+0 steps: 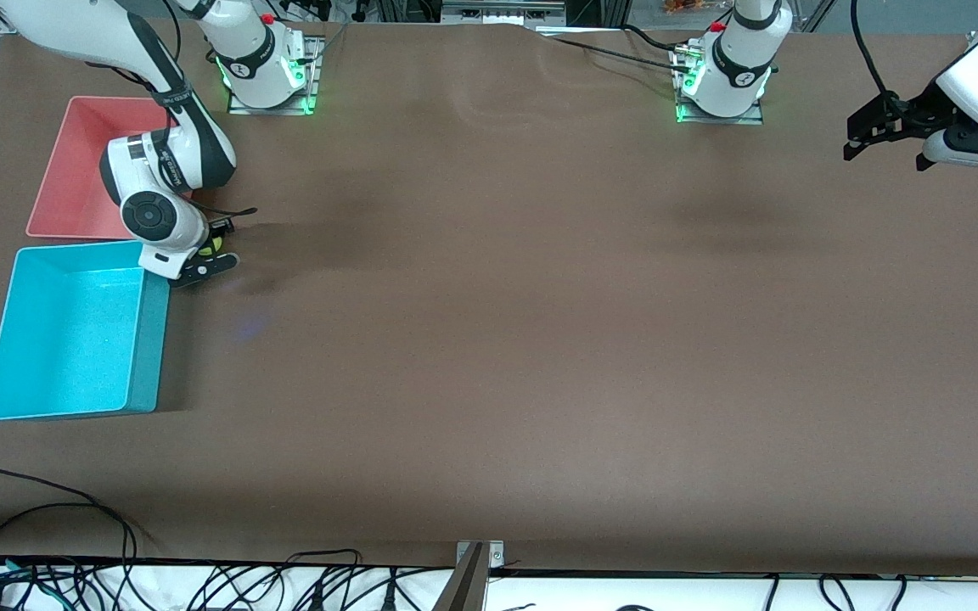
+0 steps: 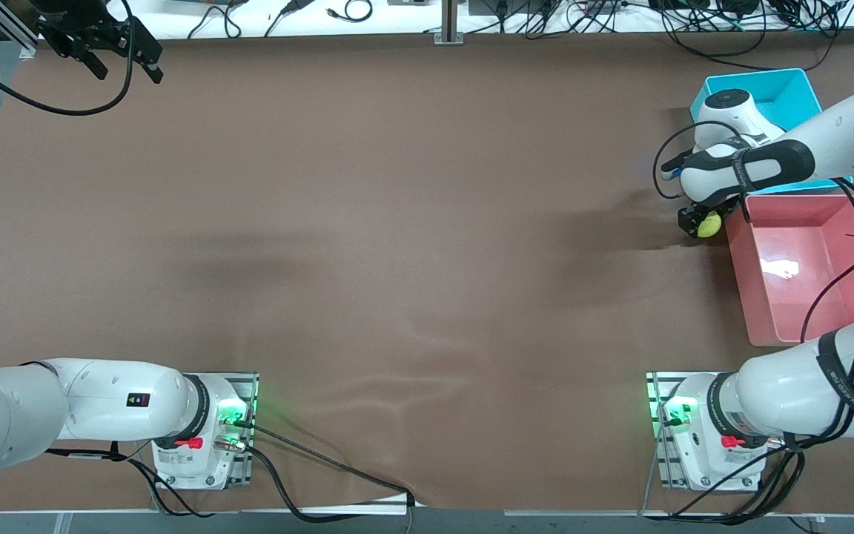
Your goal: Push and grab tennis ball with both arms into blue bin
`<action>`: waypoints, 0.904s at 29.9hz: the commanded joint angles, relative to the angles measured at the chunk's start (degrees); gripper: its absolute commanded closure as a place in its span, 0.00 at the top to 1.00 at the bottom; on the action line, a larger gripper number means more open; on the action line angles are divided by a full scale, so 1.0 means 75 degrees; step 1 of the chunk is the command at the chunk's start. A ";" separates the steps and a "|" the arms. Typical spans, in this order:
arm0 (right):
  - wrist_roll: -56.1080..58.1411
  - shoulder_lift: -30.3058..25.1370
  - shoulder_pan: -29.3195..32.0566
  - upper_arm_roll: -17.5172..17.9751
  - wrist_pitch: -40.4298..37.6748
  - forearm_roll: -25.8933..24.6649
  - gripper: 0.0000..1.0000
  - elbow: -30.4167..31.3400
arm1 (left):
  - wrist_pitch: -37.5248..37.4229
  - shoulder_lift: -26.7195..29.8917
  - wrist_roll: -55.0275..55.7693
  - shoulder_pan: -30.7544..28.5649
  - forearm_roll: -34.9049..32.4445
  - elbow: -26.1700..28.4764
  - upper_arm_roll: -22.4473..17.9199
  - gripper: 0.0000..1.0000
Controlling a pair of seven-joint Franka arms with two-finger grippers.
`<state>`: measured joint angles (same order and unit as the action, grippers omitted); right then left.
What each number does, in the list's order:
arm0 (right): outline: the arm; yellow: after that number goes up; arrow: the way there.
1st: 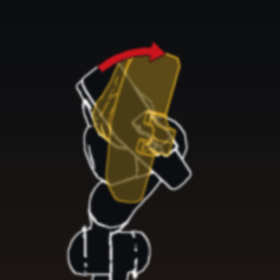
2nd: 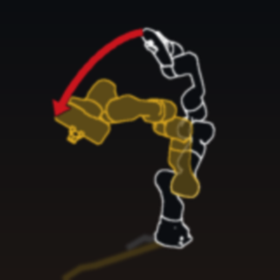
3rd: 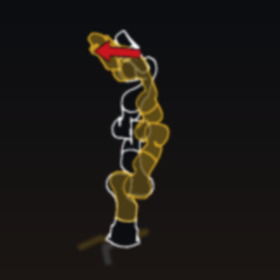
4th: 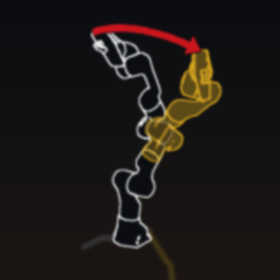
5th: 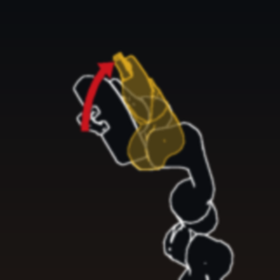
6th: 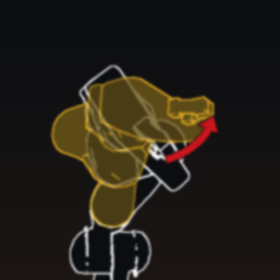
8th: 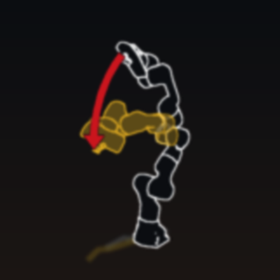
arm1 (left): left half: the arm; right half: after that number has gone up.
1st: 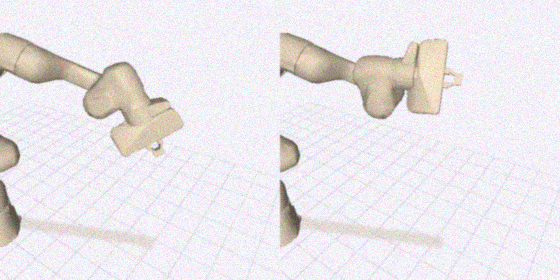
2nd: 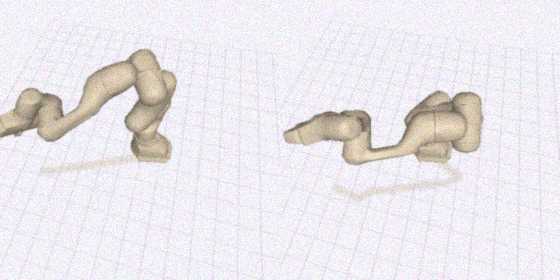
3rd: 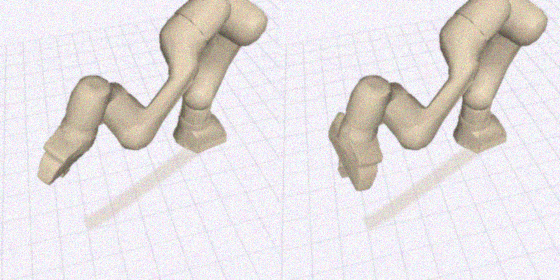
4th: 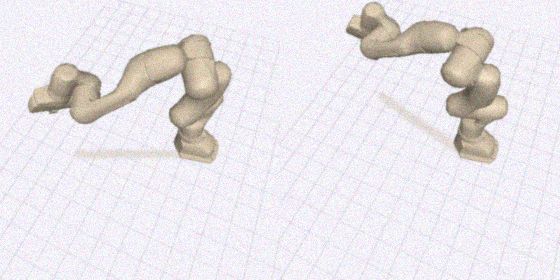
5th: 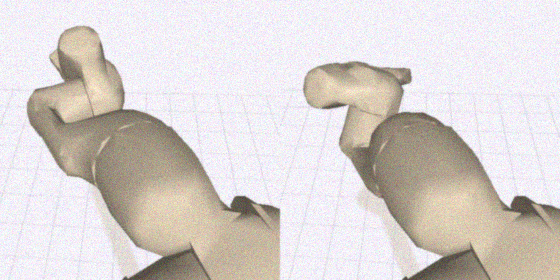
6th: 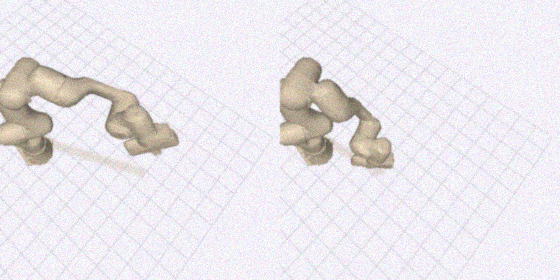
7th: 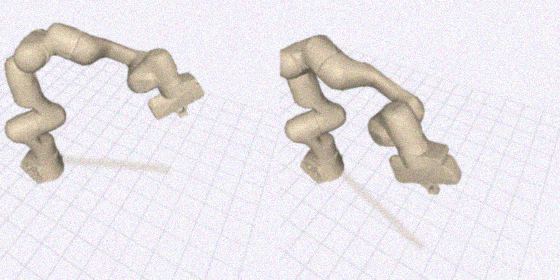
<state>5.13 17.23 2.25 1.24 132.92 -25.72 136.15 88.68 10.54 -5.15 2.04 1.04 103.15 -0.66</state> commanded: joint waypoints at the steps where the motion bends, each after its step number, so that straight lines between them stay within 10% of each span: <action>1: 0.0137 0.0023 0.0017 0.0104 -0.0847 0.0404 0.33 -0.0891 | -0.0188 -0.0795 0.0077 -0.0026 -0.0139 -0.1084 0.0007 1.00; 13: 0.0511 0.0199 -0.0159 0.0174 -0.3647 0.1460 0.33 -0.3457 | -0.0176 -0.1909 0.0100 0.0067 -0.0092 -0.2350 0.0042 1.00; 27: 0.3300 0.0713 0.1234 0.0045 -0.3498 0.1484 0.33 -0.4443 | -0.0176 -0.1968 0.0089 0.0032 -0.0080 -0.2433 0.0042 1.00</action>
<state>23.80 18.52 6.68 1.29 106.00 -15.84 105.41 88.70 -3.42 -5.06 2.20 1.04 86.98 -0.46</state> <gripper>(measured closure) 0.339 0.000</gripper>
